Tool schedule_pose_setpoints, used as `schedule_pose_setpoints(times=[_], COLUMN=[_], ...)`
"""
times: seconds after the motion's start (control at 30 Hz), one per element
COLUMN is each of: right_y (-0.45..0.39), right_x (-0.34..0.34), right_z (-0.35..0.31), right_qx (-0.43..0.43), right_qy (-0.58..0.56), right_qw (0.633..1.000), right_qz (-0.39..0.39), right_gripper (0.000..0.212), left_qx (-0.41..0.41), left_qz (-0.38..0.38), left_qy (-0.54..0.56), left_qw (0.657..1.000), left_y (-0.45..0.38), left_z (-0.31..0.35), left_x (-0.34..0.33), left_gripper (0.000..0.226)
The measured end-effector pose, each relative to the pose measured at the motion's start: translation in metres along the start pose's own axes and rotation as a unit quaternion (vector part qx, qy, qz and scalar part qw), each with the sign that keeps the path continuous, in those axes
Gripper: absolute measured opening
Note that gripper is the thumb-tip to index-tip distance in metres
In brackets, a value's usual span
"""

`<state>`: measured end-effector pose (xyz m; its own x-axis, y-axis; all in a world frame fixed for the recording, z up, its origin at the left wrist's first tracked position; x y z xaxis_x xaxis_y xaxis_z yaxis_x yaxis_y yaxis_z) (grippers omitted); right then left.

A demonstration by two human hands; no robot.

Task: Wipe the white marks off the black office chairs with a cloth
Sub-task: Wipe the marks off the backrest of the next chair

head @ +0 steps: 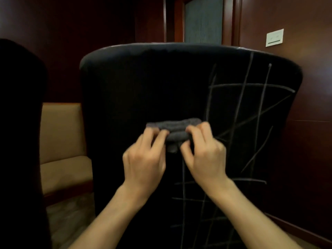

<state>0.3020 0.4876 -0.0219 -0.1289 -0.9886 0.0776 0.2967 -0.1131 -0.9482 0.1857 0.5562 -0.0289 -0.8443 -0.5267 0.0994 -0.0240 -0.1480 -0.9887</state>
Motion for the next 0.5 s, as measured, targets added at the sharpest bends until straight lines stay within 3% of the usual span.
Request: schedule_pose_setpoints(times=[0.13, 0.33, 0.5], right_y=[0.018, -0.043, 0.012], right_x=[-0.002, 0.018, 0.005], right_z=[-0.009, 0.011, 0.003], right_qx=[-0.011, -0.036, -0.022], right_qy=[-0.032, -0.01, -0.012], right_qw=[0.999, 0.999, 1.0], right_qz=[-0.03, 0.02, 0.004], right_gripper=[0.025, 0.021, 0.027], left_qx=[0.015, 0.056, 0.037], left_qz=[-0.017, 0.01, -0.02], left_qy=[0.005, 0.037, 0.036], left_qw=[1.0, 0.998, 0.998], left_y=[0.019, -0.041, 0.009], left_z=[-0.005, 0.013, 0.004], left_x=[-0.001, 0.016, -0.002], left_gripper=[0.024, 0.024, 0.029])
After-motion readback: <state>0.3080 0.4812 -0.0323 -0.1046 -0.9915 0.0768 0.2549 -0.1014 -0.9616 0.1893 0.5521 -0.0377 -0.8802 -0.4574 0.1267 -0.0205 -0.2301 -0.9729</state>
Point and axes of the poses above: each hand's wrist, its own y-axis away from the middle knuckle, its own x-axis out of the back of the hand, z = x × y, the point moved 8 cm from there along -y, towards the middle knuckle, and after that the axes turned 15 degrees about x, right-handed, at the moved point
